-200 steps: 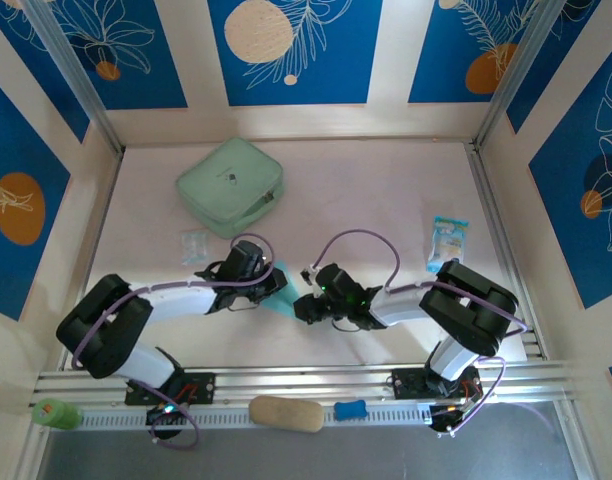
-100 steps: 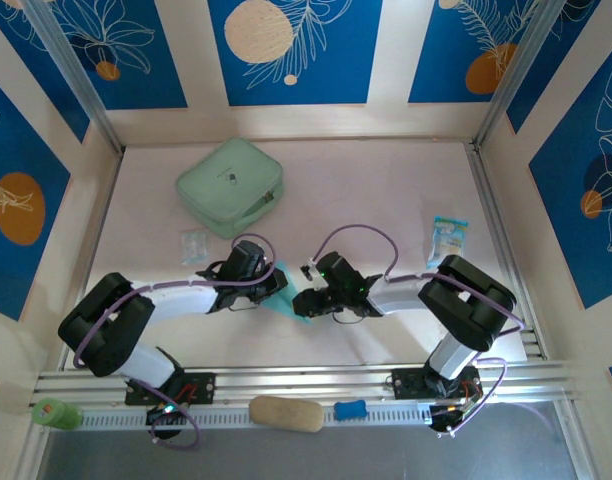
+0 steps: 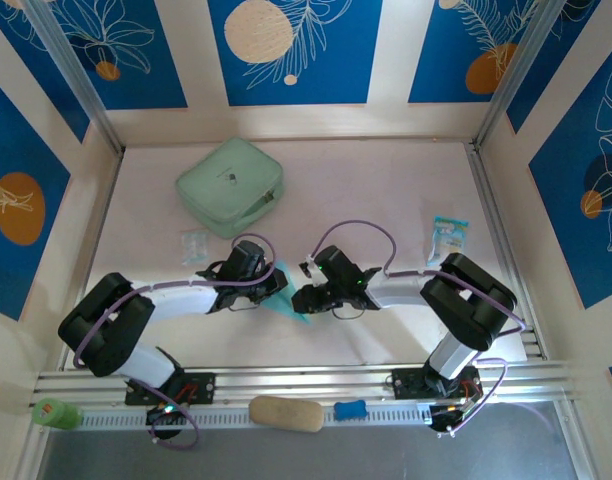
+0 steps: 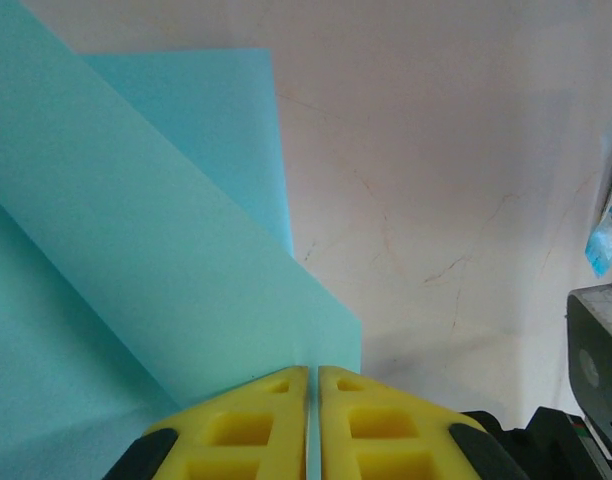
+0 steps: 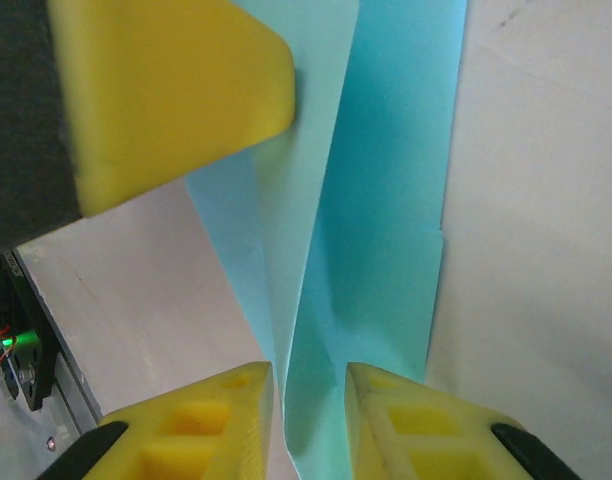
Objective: Fold a paper plane with a square sheet of paper (pick it up from the middle)
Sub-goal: Perform the fourth fold on the wing at the bottom-center of the table.
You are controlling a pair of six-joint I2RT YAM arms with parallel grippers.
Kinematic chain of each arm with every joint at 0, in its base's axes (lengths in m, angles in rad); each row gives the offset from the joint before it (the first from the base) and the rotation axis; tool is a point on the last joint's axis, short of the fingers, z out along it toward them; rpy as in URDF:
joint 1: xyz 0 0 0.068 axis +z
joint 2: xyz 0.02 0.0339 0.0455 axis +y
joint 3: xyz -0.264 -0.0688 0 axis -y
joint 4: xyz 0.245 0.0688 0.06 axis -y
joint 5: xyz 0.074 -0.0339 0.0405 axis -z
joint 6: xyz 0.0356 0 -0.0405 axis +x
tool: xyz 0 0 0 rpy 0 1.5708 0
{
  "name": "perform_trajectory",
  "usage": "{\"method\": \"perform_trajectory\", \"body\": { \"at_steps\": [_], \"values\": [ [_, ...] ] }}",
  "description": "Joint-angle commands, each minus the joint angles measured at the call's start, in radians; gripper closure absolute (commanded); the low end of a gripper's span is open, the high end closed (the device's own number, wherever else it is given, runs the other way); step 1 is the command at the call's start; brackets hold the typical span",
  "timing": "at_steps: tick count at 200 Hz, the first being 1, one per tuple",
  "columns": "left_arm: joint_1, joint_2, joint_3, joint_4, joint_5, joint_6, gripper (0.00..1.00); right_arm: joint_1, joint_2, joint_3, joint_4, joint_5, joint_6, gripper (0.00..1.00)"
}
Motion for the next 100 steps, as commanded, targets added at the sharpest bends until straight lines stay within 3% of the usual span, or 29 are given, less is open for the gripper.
{"method": "perform_trajectory", "body": {
  "at_steps": [1,65,100],
  "values": [
    [-0.006,0.006,0.025,-0.028,-0.006,0.021,0.9,-0.004,0.003,0.021,-0.038,-0.02,-0.016,0.78],
    [-0.006,-0.003,0.022,-0.037,-0.014,0.021,0.9,-0.006,0.035,0.001,0.005,-0.069,0.018,0.92],
    [-0.006,-0.024,0.019,-0.063,-0.034,0.025,0.88,-0.022,0.075,-0.025,0.053,-0.102,0.071,0.94]
  ]
}}
